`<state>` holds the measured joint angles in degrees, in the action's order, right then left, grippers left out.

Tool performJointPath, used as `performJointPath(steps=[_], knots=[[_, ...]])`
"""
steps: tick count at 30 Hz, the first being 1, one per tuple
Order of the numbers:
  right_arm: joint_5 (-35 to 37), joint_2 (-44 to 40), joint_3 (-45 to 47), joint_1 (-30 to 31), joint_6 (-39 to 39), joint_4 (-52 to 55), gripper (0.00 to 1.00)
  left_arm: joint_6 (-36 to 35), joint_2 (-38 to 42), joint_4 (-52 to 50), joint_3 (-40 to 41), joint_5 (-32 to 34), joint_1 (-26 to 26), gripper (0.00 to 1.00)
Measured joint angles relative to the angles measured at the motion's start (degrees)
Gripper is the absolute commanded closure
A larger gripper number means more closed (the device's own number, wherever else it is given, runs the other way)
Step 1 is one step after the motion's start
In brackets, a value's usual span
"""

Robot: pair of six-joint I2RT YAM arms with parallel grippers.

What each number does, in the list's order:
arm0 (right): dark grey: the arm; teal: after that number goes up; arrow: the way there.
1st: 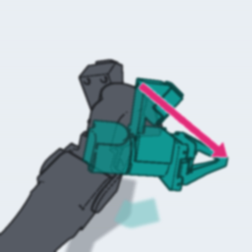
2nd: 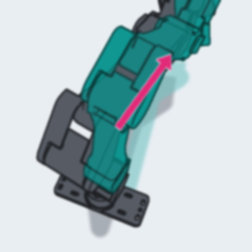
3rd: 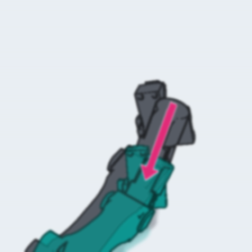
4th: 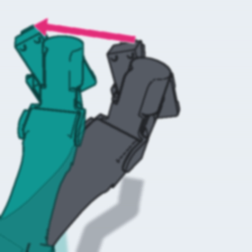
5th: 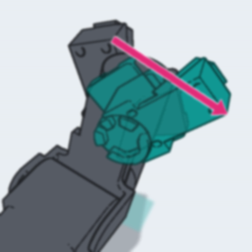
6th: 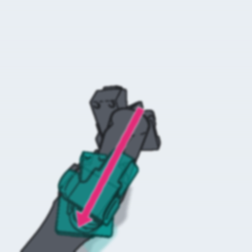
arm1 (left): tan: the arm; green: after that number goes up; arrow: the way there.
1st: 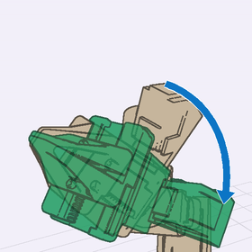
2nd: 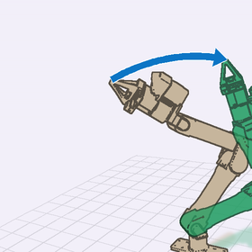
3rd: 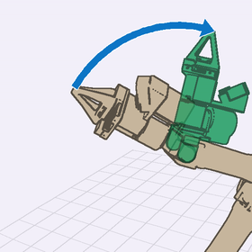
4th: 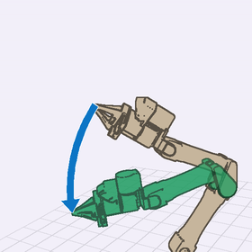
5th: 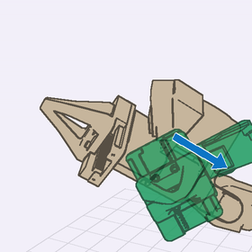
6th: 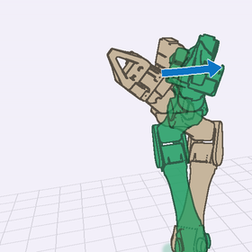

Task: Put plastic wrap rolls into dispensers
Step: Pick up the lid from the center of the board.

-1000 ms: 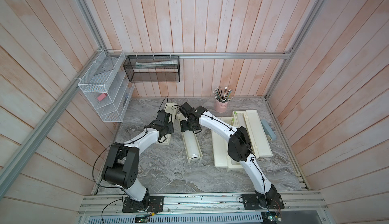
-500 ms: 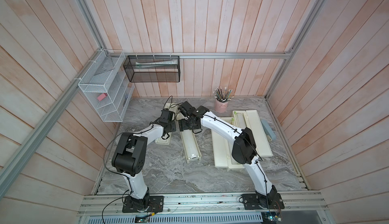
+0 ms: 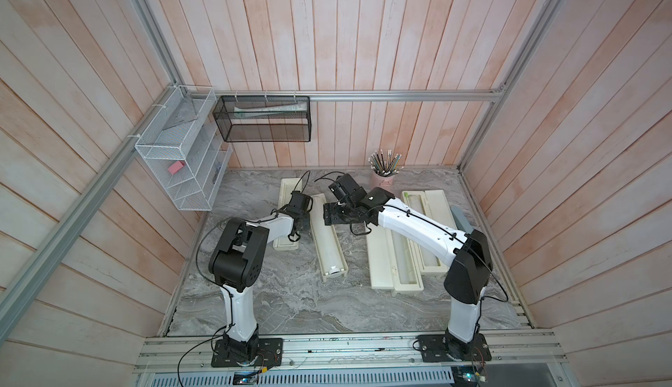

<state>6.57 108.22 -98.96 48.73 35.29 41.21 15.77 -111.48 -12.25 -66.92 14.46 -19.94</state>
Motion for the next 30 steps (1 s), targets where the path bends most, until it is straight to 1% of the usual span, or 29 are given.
performJointPath(steps=[4, 7, 13, 18, 20, 21, 22, 26, 30], knots=[[0.0, -2.1, 4.5, -0.7, 0.2, -2.6, 0.16, 0.0, 0.4, -1.0, 0.0, 0.8, 0.0, 0.94], [0.0, -4.1, 7.1, -1.1, 0.2, -4.7, 0.16, 0.0, 2.3, -3.1, 0.0, 0.9, 0.0, 1.00], [-0.1, -8.4, 12.5, -1.7, 0.5, -9.2, 0.16, 0.1, 10.7, -6.9, 0.1, 1.0, 0.0, 1.00], [-1.7, -9.2, 15.1, -2.6, 0.7, -12.4, 0.16, 0.6, 18.0, -8.7, 1.3, 0.2, 0.0, 1.00], [-3.1, -9.3, 16.1, -2.9, 0.3, -14.2, 0.14, 1.0, 20.9, -9.3, 2.6, -1.3, 0.0, 1.00], [-4.0, -9.4, 16.7, -3.0, 0.1, -15.2, 0.07, 1.3, 22.5, -9.5, 3.4, -2.2, 0.0, 1.00], [-5.2, -9.6, 17.6, -3.1, -0.4, -16.8, 0.02, 1.5, 24.3, -9.9, 4.1, -3.4, 0.0, 1.00], [-8.8, -12.3, 22.6, -3.2, -1.9, -22.8, 0.02, 2.2, 31.6, -11.4, 6.0, -8.8, 0.0, 1.00], [-12.9, -15.7, 26.5, -4.2, -2.7, -28.6, 0.02, 2.5, 37.8, -11.8, 6.1, -15.4, 0.0, 1.00]])
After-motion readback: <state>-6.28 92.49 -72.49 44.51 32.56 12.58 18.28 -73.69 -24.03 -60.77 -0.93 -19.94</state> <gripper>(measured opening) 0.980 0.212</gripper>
